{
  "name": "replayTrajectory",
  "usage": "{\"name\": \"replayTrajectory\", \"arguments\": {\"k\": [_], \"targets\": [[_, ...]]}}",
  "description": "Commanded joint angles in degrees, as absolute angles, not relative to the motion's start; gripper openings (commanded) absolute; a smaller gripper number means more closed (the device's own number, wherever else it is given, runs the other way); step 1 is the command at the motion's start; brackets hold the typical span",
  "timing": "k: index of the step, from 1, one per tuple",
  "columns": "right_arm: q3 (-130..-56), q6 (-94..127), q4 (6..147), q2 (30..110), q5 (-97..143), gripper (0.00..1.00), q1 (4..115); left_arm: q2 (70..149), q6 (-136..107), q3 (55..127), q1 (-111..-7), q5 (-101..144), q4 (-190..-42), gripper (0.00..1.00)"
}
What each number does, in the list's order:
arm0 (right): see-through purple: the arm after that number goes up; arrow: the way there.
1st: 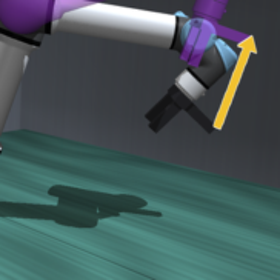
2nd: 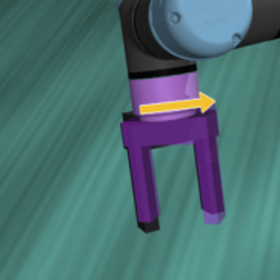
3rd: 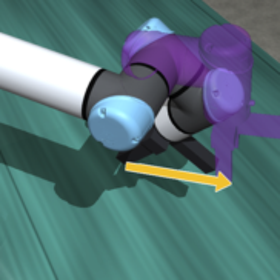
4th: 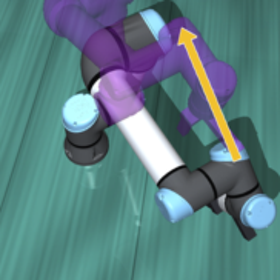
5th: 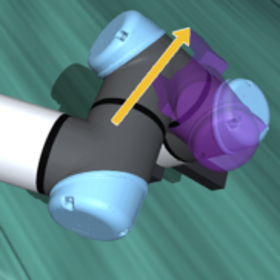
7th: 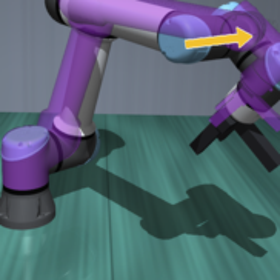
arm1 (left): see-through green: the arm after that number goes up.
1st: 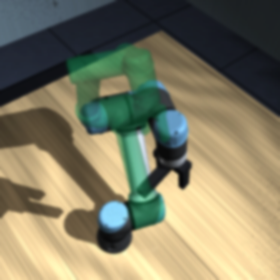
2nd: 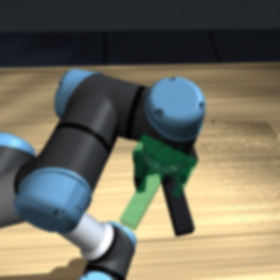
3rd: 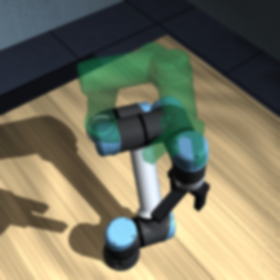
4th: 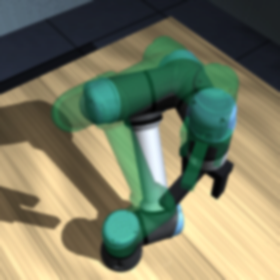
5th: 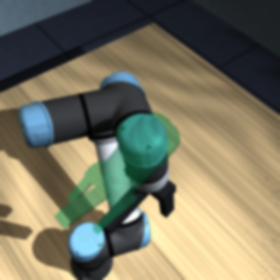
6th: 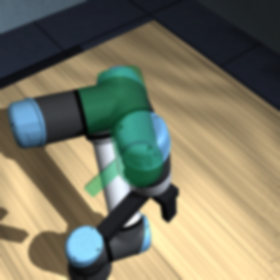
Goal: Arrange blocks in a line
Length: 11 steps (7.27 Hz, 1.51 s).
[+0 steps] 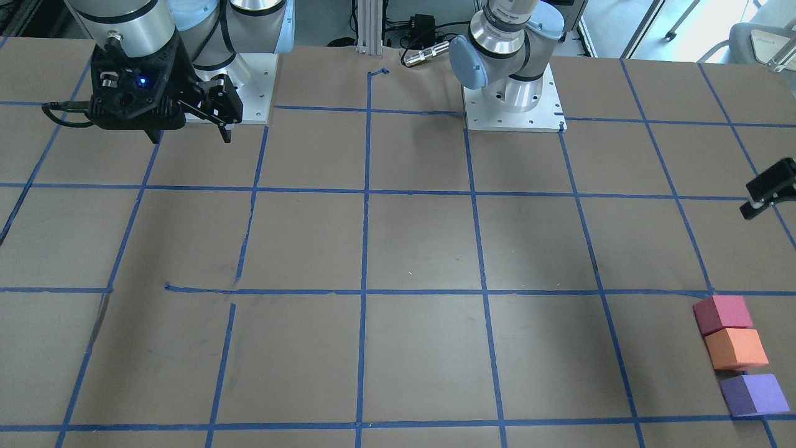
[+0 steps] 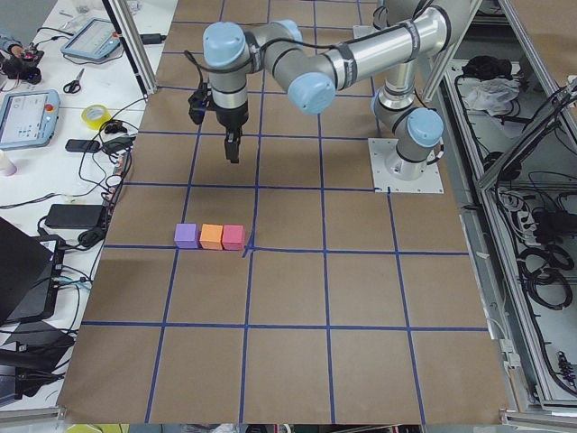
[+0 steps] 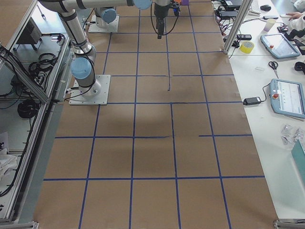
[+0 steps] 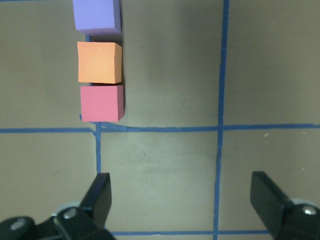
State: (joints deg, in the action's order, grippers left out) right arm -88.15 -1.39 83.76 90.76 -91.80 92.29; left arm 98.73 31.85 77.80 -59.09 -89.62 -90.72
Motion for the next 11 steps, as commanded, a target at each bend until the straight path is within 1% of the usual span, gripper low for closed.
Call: {"name": "replayTrajectory", "arguments": {"k": [1, 2, 4, 6, 7, 11], "targets": [[-88.2, -1.4, 83.8, 90.7, -91.8, 1.0, 92.3, 91.2, 31.1, 79.5, -59.8, -88.9, -96.2, 1.0], [-88.2, -1.4, 83.8, 90.4, -91.7, 1.0, 92.3, 90.0, 28.0, 81.5, -63.5, -88.9, -95.6, 1.0], [-88.2, -1.5, 83.8, 90.4, -91.7, 1.0, 92.3, 90.5, 11.9, 81.9, -76.7, -89.7, -92.0, 1.0], [-88.2, -1.5, 83.8, 90.4, -91.5, 1.0, 92.3, 91.2, 6.4, 82.6, -87.4, -89.7, -91.8, 1.0], [-88.2, -1.5, 83.8, 90.4, -91.3, 1.0, 92.3, 91.3, 5.3, 82.8, -89.9, -89.9, -90.3, 1.0], [-88.2, -1.4, 83.8, 90.4, -91.8, 1.0, 92.3, 91.3, 2.0, 84.5, -90.8, -90.1, -88.9, 1.0]]}}
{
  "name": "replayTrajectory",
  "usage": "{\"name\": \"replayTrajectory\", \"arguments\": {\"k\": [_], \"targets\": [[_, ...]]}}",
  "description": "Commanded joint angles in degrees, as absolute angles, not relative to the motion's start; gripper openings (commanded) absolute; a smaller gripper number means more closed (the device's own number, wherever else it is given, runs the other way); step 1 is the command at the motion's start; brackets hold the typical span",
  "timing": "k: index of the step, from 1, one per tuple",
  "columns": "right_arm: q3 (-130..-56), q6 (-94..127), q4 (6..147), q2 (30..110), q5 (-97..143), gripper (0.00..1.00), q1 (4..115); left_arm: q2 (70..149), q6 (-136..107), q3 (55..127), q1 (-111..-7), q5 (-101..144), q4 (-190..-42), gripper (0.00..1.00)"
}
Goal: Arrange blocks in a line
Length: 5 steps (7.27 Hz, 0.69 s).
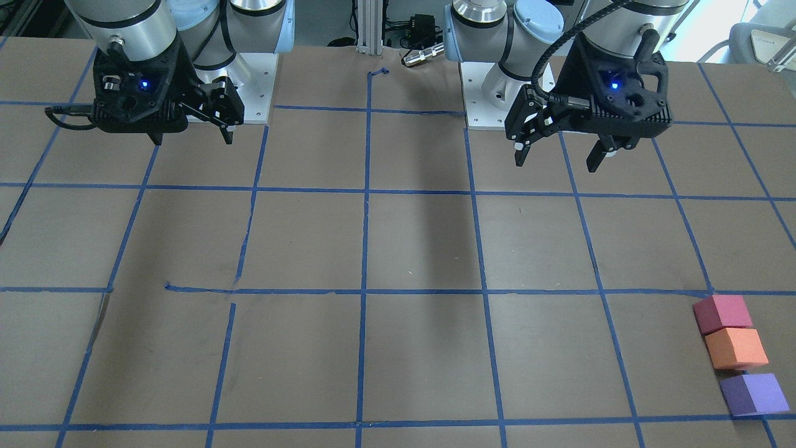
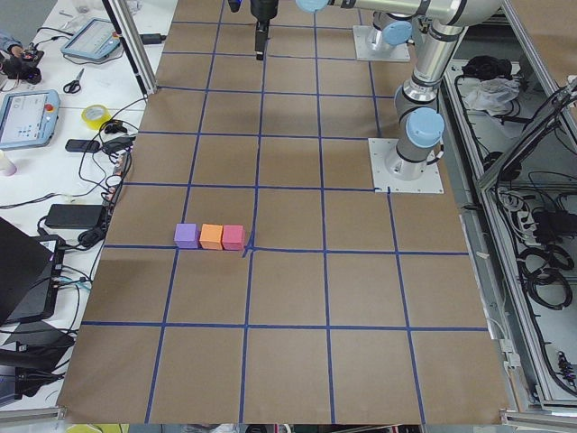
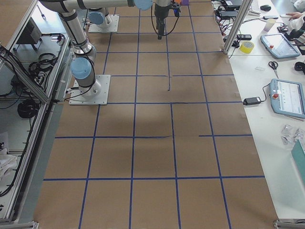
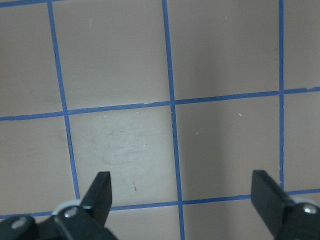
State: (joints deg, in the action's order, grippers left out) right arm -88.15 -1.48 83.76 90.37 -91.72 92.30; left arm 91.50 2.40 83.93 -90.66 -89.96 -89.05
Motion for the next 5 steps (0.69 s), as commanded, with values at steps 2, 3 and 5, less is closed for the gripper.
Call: {"name": "replayTrajectory", "arguments": {"k": [2, 3, 5], "targets": [[-88.2, -1.2, 83.8, 90.4, -91.7, 1.0, 92.3, 91.1, 1.9, 84.8, -90.8, -90.1, -88.9, 1.0], [-88.2, -1.2, 83.8, 90.6, -91.8, 1.0, 92.3, 91.1, 1.9, 84.7, -90.8, -90.0, -88.8, 1.0], [-88.2, -0.9, 83.8, 90.7, -91.8, 1.0, 92.3, 90.6, 1.9, 84.9, -90.8, -90.1, -88.9, 1.0]]}}
